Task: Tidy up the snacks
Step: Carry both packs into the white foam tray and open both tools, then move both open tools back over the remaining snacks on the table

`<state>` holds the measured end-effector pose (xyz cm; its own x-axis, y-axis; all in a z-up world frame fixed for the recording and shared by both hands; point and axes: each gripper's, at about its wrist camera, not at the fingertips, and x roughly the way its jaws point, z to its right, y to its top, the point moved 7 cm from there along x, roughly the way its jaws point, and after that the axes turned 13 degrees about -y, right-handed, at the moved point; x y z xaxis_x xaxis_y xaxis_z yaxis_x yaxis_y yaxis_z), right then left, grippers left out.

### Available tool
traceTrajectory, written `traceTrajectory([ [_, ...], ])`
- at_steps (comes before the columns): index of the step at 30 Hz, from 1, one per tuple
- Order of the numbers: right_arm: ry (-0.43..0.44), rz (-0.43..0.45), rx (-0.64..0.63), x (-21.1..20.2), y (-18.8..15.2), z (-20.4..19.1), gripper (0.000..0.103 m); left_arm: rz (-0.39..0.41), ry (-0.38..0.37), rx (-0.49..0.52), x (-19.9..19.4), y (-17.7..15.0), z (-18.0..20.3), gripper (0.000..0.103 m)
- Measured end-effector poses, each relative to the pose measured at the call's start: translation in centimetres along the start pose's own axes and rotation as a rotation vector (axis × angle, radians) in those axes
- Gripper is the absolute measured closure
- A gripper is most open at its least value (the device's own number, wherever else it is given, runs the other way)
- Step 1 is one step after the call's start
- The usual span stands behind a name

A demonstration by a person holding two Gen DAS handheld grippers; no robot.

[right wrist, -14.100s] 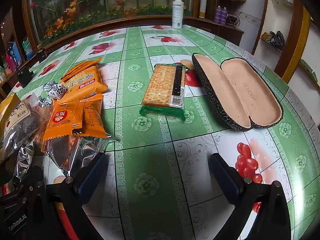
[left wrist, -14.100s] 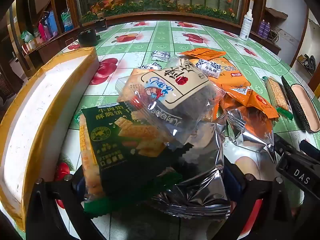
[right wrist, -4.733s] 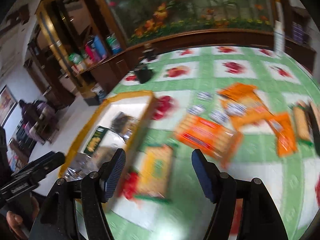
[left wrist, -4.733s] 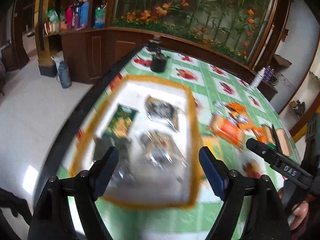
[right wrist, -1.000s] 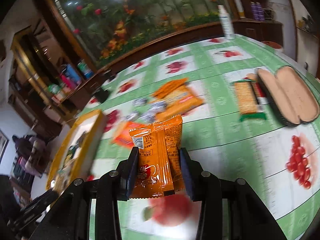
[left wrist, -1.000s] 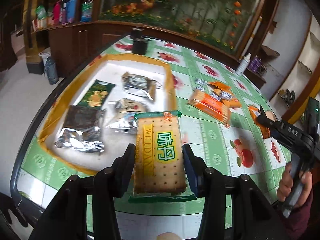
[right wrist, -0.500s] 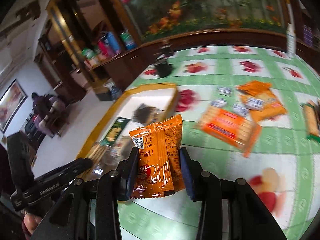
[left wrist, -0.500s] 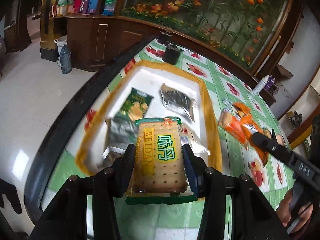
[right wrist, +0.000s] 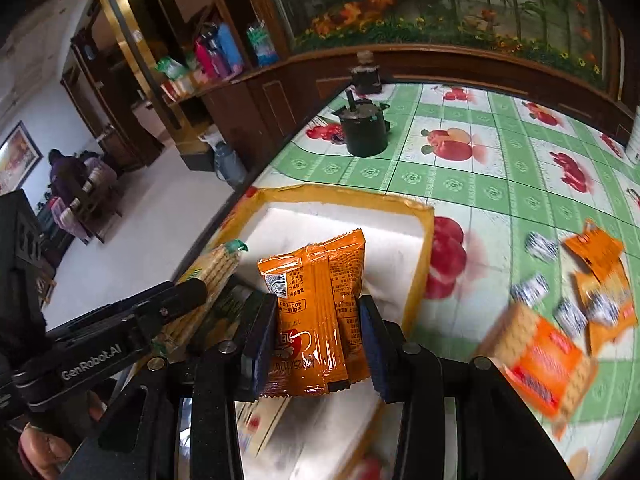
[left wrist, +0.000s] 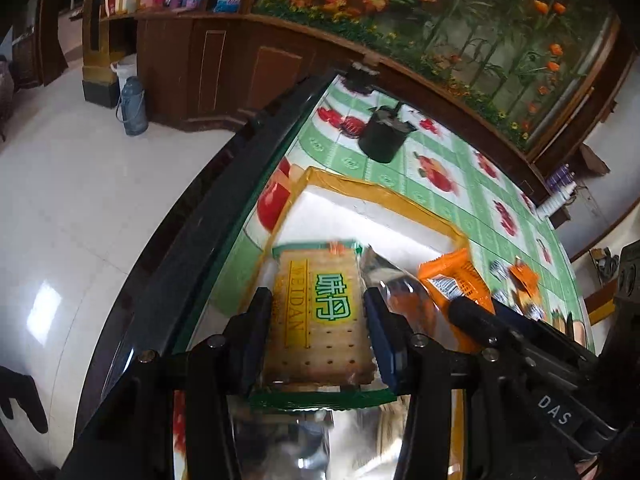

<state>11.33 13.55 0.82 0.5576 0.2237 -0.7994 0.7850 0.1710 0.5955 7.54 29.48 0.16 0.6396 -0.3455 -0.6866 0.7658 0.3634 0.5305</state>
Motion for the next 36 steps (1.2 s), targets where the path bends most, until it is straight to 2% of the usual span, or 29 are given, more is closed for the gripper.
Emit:
traceTrajectory([
  [5,0.002,-0.039,0.024,3.0,1.3,0.5,0.060,-0.019,0.018,0.016,1.6,0.8,-0.2,0.054],
  [7,-0.001,-0.047,0.035,3.7,1.3,0.7,0.057,-0.020,0.007,0.023,1.7,0.7,0.0,0.041],
  [11,0.028,-0.056,0.063,4.0,1.2,1.1,0.047,-0.001,0.004,0.024,0.8,0.5,0.5,0.031],
  [17,0.052,-0.022,0.105,0.8,1.0,3.1,0.046,0.049,-0.023,-0.001,-3.7,-0.7,1.3,0.028],
  [19,0.043,0.003,0.127,-1.3,0.5,4.8,0.043,0.077,-0.027,-0.009,-5.7,-1.4,1.6,0.021],
  [22,0.029,0.038,0.171,-3.9,-0.5,7.7,0.036,0.114,-0.060,-0.021,-8.6,-3.1,2.5,0.017],
  [30,-0.064,0.049,0.283,-8.3,-7.0,16.5,0.036,0.140,-0.114,0.010,-11.8,-10.8,6.8,0.015],
  [32,-0.090,0.042,0.307,-8.8,-8.5,18.5,0.036,0.106,-0.140,0.036,-11.2,-13.0,8.3,0.014],
  [36,-0.147,0.030,0.361,-9.8,-11.4,22.7,0.036,-0.013,-0.162,0.108,-9.0,-16.3,10.8,0.014],
])
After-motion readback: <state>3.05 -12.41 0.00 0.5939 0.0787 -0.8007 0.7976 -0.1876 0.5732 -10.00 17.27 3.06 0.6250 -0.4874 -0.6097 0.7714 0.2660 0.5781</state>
